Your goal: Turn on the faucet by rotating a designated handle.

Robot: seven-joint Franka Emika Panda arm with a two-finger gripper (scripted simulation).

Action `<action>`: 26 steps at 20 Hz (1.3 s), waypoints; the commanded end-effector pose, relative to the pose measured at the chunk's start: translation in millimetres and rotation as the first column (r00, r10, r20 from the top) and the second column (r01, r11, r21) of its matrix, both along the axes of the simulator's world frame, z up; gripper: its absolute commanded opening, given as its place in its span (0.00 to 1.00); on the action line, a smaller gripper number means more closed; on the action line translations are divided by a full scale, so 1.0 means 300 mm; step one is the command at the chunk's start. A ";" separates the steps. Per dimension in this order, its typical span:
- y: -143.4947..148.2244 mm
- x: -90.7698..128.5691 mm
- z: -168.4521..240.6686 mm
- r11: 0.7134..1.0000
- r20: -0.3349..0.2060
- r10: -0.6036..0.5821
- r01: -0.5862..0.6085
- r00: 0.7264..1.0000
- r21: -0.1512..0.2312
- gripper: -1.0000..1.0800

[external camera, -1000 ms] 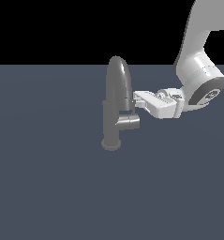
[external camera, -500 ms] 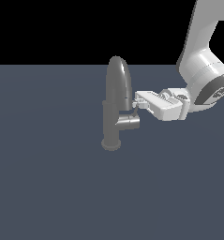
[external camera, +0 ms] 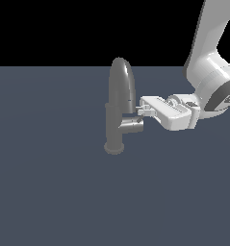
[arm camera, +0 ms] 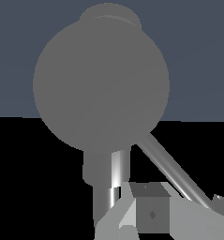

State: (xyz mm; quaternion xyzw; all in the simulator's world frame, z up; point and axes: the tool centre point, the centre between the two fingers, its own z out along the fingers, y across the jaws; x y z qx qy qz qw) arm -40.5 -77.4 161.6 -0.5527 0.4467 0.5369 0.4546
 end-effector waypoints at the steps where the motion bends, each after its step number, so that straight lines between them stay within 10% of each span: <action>1: -0.016 -0.058 -0.040 1.000 -0.023 0.000 0.000 1.000 0.005 0.00; 26: -0.017 -0.077 -0.263 1.000 -0.005 0.007 -0.007 1.000 0.009 0.00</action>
